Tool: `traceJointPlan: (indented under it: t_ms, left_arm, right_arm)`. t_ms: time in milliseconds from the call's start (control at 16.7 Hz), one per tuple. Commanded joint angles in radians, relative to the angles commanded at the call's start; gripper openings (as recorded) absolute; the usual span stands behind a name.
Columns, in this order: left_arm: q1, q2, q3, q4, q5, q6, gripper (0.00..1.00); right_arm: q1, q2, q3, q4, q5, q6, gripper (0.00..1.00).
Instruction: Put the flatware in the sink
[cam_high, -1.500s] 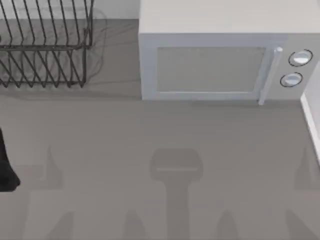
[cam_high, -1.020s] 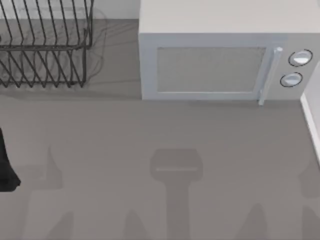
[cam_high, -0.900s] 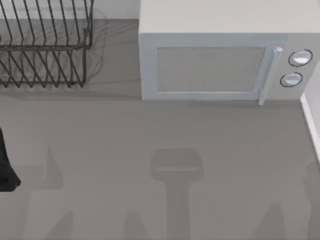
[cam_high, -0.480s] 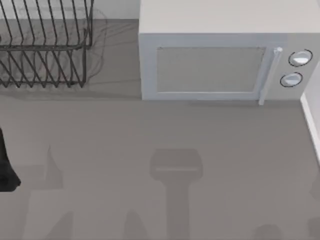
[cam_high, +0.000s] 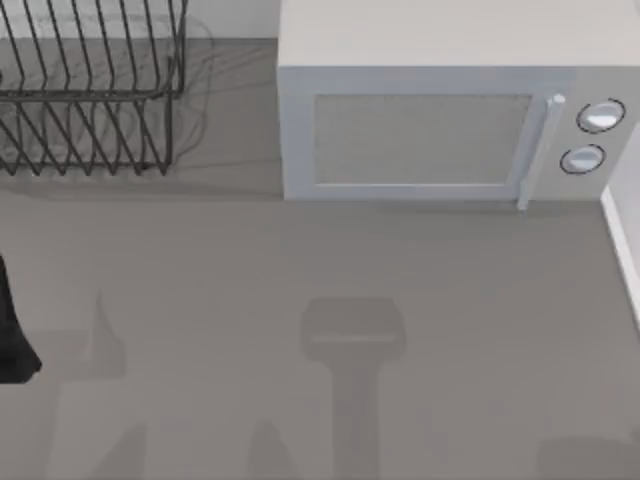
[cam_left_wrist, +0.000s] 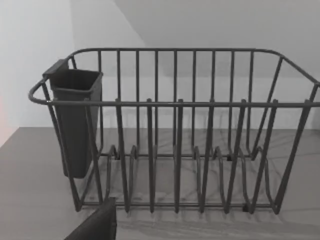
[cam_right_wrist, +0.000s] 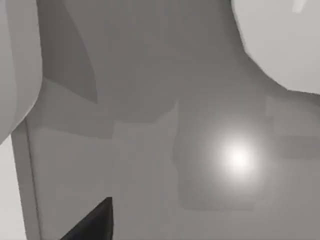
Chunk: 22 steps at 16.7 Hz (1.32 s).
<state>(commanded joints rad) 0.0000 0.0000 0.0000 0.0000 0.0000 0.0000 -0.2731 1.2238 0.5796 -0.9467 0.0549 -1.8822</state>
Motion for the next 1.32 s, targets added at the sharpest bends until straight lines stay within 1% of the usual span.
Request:
traceJointPlan:
  t_ms: [180,300,420,540,660,1080,1200,1320]
  left_arm:
    - [0.0,0.0,0.0,0.0,0.0,0.0,1.0]
    - [0.0,0.0,0.0,0.0,0.0,0.0,1.0]
    - [0.0,0.0,0.0,0.0,0.0,0.0,1.0]
    - [0.0,0.0,0.0,0.0,0.0,0.0,1.0]
    - [0.0,0.0,0.0,0.0,0.0,0.0,1.0]
    - [0.0,0.0,0.0,0.0,0.0,0.0,1.0]
    - [0.0,0.0,0.0,0.0,0.0,0.0,1.0]
    - [0.0,0.0,0.0,0.0,0.0,0.0,1.0]
  right_arm:
    - [-0.039,0.106,0.109,-0.077,-0.018,-0.247,1.0]
    - [-0.059,0.147,0.18,-0.103,-0.03,-0.382,1.0]
    - [-0.075,0.168,0.242,-0.11,-0.042,-0.485,1.0]
    - [-0.084,0.175,0.287,-0.108,-0.05,-0.551,1.0]
    - [-0.087,0.177,0.308,-0.105,-0.054,-0.579,1.0]
    - [-0.084,0.182,0.296,-0.09,-0.054,-0.577,1.0]
    - [-0.085,0.211,0.264,-0.034,-0.054,-0.576,1.0]
    - [-0.085,0.255,0.216,0.064,-0.054,-0.575,1.0]
